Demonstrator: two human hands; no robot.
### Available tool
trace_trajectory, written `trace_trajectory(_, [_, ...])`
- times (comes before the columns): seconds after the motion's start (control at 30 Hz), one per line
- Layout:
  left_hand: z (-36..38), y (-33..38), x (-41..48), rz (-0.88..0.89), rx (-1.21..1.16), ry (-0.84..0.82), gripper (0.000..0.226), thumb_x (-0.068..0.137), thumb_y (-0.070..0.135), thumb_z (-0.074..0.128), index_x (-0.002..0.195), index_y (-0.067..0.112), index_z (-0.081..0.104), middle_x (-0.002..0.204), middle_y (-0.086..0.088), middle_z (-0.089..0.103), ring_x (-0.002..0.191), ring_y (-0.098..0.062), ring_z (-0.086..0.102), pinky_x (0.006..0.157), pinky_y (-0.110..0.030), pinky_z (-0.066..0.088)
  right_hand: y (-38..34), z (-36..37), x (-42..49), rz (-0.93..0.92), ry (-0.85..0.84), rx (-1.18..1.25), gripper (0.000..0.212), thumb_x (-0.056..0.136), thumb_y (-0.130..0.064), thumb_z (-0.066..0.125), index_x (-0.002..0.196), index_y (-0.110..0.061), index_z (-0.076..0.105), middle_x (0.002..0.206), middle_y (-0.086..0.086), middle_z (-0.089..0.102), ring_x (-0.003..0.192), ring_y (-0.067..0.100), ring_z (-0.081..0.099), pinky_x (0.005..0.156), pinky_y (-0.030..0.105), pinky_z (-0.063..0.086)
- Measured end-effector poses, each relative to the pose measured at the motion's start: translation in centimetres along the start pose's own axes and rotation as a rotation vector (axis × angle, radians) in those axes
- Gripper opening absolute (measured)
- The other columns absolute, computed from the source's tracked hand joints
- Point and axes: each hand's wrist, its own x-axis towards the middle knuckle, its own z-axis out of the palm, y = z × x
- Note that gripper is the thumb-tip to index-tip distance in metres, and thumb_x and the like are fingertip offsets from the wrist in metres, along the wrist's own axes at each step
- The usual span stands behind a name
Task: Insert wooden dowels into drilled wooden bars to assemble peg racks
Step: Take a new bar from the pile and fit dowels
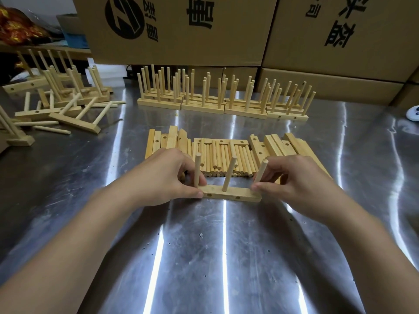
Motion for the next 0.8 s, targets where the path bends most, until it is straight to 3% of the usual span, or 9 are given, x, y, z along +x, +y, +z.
trace_trajectory(0.13, [0.0, 0.0, 0.1, -0.008, 0.005, 0.0, 0.018, 0.075, 0.045, 0.094, 0.088, 0.043, 0.082, 0.092, 0.03, 0.068, 0.089, 0.004, 0.06, 0.064, -0.009, 0.045, 0.0, 0.1, -0.1, -0.008, 0.021, 0.04, 0.012, 0.085, -0.04, 0.086, 0.085, -0.032, 0.077, 0.086, -0.018, 0.076, 0.087, 0.001, 0.069, 0.07, 0.012, 0.047])
trace_trajectory(0.2, [0.1, 0.0, 0.1, -0.009, 0.007, 0.001, 0.017, 0.075, 0.046, 0.094, 0.087, 0.044, 0.082, 0.092, 0.031, 0.068, 0.088, 0.005, 0.06, 0.064, -0.009, 0.045, -0.3, 0.0, 0.0, -0.021, 0.066, 0.151, 0.023, 0.081, -0.046, 0.086, 0.1, -0.035, 0.079, 0.096, -0.018, 0.078, 0.094, 0.002, 0.071, 0.074, 0.014, 0.051])
trace_trajectory(0.27, [0.1, -0.1, 0.1, -0.011, 0.009, 0.0, 0.017, 0.075, 0.046, 0.094, 0.087, 0.045, 0.082, 0.091, 0.03, 0.068, 0.088, 0.005, 0.06, 0.064, -0.01, 0.045, -0.6, 0.0, 0.0, -0.045, 0.099, 0.316, 0.03, 0.081, -0.042, 0.084, 0.108, -0.03, 0.081, 0.094, -0.01, 0.08, 0.088, 0.005, 0.074, 0.074, 0.016, 0.055])
trace_trajectory(0.4, [0.1, -0.1, 0.1, -0.003, 0.011, -0.002, 0.017, 0.076, 0.046, 0.094, 0.088, 0.044, 0.082, 0.091, 0.031, 0.067, 0.088, 0.005, 0.06, 0.065, -0.011, 0.045, -1.0, 0.3, 0.1, -0.06, 0.152, 0.441, 0.018, 0.079, -0.033, 0.084, 0.092, -0.021, 0.083, 0.074, 0.004, 0.078, 0.068, 0.013, 0.073, 0.066, 0.022, 0.057])
trace_trajectory(0.6, [0.2, -0.3, 0.1, -0.015, 0.0, -0.002, 0.018, 0.076, 0.047, 0.094, 0.089, 0.046, 0.081, 0.091, 0.029, 0.068, 0.087, 0.004, 0.06, 0.061, -0.012, 0.043, -1.3, 0.4, 0.1, -0.046, 0.193, 0.381, 0.027, 0.072, -0.039, 0.087, 0.088, -0.018, 0.083, 0.07, -0.004, 0.077, 0.068, 0.009, 0.075, 0.064, 0.022, 0.059])
trace_trajectory(0.73, [0.2, -0.3, 0.2, -0.019, -0.002, -0.007, 0.019, 0.075, 0.047, 0.094, 0.089, 0.045, 0.082, 0.09, 0.028, 0.068, 0.087, 0.003, 0.061, 0.061, -0.012, 0.044, -1.4, 0.6, 0.0, -0.034, 0.224, 0.363, 0.026, 0.073, -0.046, 0.087, 0.087, -0.024, 0.082, 0.07, -0.004, 0.076, 0.069, 0.013, 0.075, 0.067, 0.032, 0.062])
trace_trajectory(0.8, [0.1, -0.3, 0.2, -0.022, -0.011, -0.009, 0.019, 0.075, 0.047, 0.094, 0.09, 0.046, 0.081, 0.089, 0.027, 0.069, 0.086, 0.002, 0.061, 0.061, -0.012, 0.043, -1.5, 0.9, 0.0, -0.031, 0.239, 0.373, 0.025, 0.072, -0.047, 0.089, 0.084, -0.027, 0.081, 0.068, -0.006, 0.074, 0.067, 0.012, 0.073, 0.066, 0.028, 0.058])
